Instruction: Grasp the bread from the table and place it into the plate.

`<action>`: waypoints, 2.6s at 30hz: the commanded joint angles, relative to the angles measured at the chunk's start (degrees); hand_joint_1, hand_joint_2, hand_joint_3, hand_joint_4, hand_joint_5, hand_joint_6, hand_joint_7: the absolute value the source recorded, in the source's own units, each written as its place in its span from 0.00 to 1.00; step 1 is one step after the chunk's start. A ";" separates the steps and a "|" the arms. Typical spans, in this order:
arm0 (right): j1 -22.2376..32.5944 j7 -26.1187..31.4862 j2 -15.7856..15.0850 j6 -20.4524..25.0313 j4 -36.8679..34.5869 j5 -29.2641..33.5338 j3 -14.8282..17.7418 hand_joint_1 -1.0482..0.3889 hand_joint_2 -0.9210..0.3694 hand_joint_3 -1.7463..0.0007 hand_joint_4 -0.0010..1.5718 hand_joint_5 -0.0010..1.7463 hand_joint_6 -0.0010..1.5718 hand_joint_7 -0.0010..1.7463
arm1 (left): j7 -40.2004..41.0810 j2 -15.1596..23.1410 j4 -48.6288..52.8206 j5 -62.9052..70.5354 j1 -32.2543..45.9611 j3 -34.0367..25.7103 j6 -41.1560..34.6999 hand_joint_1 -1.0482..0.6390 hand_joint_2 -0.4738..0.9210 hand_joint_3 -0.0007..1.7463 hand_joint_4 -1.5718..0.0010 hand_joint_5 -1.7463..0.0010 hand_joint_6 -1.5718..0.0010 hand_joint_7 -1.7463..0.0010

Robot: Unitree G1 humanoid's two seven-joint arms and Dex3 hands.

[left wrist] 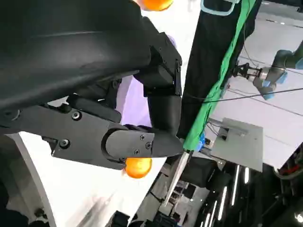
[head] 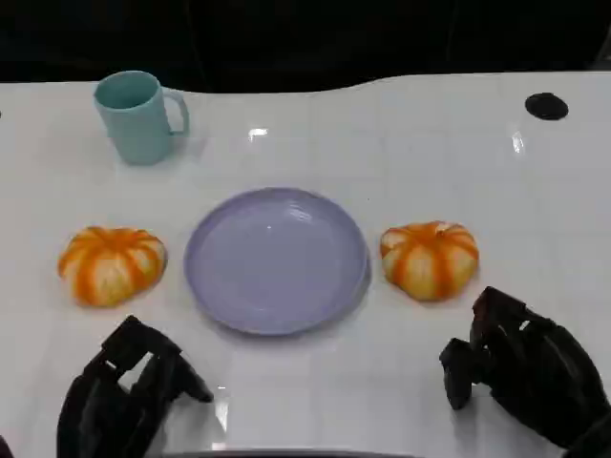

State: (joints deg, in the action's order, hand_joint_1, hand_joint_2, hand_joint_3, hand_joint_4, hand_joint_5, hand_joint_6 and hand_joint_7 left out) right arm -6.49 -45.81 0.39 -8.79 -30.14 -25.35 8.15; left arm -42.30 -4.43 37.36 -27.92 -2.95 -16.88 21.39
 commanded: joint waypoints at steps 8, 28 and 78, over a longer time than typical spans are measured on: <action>-0.04 1.43 -0.41 0.06 0.85 0.61 -0.05 0.37 0.00 0.77 0.53 1.00 0.40 1.00 | -0.15 1.11 0.36 -0.05 -0.27 -0.31 0.13 0.30 1.00 0.15 0.61 0.00 0.69 0.11; -2.48 0.18 -3.20 -8.77 0.90 5.63 -0.78 0.34 0.00 0.86 0.32 0.90 0.35 0.63 | 0.59 0.94 -0.39 0.61 0.15 -0.03 0.13 0.29 1.00 0.15 0.61 0.00 0.69 0.13; -19.19 64.85 -26.07 -24.72 -5.27 78.96 -27.31 0.37 0.06 1.00 0.15 0.02 0.17 0.01 | 0.41 0.36 0.26 -0.18 -0.18 -0.41 0.13 0.30 1.00 0.15 0.61 0.00 0.67 0.14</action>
State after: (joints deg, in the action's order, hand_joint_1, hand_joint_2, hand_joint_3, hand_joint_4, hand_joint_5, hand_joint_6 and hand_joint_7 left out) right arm -24.00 17.28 -24.38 -34.73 -34.05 52.93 -17.68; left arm -42.05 -4.61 37.98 -27.91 -3.33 -17.12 21.36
